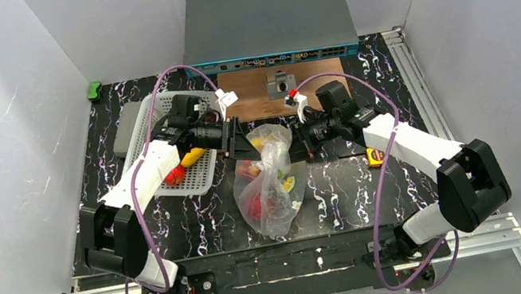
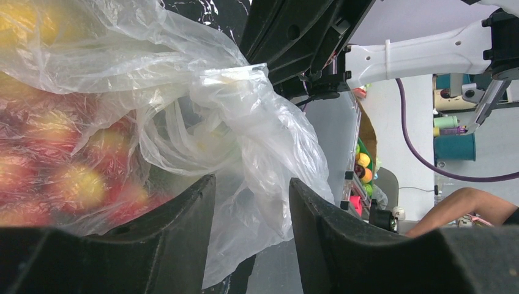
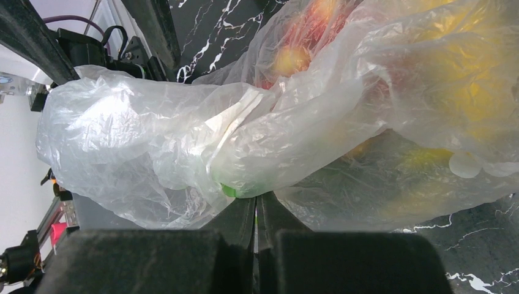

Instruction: Place the fake fruits into the plastic bag and tie a complex knot

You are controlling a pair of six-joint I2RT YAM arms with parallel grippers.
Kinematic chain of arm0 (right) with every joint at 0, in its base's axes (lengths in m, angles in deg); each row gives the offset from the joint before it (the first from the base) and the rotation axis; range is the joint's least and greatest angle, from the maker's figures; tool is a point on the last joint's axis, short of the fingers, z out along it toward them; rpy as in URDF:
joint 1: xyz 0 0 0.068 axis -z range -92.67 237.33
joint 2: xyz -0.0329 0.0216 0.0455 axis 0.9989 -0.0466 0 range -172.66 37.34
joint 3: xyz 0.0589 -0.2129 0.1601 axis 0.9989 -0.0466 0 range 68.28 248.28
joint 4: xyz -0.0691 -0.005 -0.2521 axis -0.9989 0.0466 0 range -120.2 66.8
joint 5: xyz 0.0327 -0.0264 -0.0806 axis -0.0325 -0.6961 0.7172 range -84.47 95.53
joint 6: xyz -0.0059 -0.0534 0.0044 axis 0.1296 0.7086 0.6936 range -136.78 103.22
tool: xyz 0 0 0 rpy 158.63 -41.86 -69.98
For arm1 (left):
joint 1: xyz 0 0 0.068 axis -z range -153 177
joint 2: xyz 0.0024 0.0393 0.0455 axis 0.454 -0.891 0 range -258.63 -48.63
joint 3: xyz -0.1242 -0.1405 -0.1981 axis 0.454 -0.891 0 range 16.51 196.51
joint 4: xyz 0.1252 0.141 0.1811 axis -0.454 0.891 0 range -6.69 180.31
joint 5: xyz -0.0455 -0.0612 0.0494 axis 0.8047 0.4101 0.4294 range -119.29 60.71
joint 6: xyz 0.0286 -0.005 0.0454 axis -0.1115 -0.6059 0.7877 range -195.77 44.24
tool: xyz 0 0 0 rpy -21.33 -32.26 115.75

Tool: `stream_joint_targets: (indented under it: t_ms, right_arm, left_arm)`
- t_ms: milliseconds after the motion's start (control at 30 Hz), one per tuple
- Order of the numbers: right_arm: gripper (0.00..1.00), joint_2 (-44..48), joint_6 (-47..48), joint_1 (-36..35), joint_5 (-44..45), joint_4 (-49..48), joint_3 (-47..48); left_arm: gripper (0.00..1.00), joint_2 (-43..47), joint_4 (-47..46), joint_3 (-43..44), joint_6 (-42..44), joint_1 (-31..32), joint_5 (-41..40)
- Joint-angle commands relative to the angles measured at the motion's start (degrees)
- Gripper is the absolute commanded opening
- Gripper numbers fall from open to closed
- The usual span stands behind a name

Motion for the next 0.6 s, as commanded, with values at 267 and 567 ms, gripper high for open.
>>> stream_joint_targets:
  t_ms: [267,567]
  right_arm:
    - [0.01,1.1,1.3,-0.4,-0.4,-0.6,3.4]
    - [0.01,1.4,8.1,0.5,1.1,7.0,5.1]
  left_arm:
    - [0.49,0.1,4.5,-1.5,2.3,0.4,3.4]
    - [0.00,-0.3,6.8,-0.3,3.3,-1.5,0.9]
